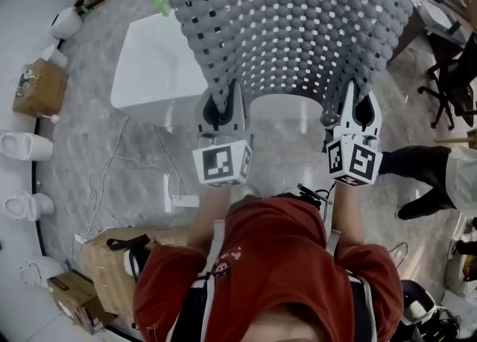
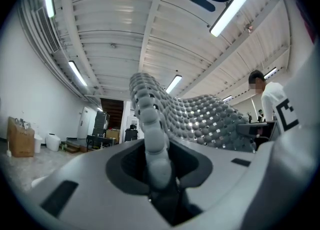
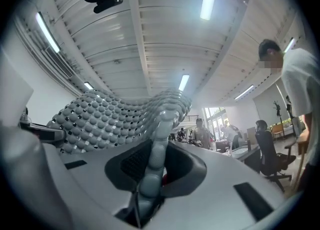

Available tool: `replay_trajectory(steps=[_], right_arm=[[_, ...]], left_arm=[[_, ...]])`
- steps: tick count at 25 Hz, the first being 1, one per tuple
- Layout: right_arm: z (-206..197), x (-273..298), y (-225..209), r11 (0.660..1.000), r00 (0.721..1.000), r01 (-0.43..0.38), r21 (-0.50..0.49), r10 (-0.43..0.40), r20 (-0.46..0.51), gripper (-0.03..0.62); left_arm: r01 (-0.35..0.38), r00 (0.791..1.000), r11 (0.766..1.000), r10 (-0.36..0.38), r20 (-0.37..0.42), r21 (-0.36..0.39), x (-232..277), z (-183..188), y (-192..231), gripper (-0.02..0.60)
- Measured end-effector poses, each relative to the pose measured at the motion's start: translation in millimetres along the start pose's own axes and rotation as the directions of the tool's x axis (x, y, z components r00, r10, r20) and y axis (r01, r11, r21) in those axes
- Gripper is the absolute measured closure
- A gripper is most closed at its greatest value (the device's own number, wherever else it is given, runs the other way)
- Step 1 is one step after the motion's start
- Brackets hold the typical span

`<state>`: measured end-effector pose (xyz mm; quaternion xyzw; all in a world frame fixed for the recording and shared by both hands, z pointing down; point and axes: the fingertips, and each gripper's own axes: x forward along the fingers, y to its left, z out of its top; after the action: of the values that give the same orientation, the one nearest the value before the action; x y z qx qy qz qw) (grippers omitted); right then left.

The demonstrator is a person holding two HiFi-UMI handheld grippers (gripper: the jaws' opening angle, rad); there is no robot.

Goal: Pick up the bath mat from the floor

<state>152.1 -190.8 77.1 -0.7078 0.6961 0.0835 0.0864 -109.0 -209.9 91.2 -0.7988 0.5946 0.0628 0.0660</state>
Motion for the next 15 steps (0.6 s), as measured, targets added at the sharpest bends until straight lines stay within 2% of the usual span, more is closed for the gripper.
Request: replay_trajectory(steps=[11,15], right_arm=[[-7.5,-2.0,4.4,1.0,1.0,-0.019,-0.009,0.019,-0.007,0.517],[-1.8,0.6,7.5,1.0,1.0,-0.02,-0.012,0.02,-0.013,0.517]], left_arm=[[-0.027,1.0,1.0,0.027,-0.007,-0.009,-6.0,-8.3,3.4,0.471],[-0.017,1.0,1.0,0.016,-0.015,-0.015,-3.3,-2.3,5.8,0.471]])
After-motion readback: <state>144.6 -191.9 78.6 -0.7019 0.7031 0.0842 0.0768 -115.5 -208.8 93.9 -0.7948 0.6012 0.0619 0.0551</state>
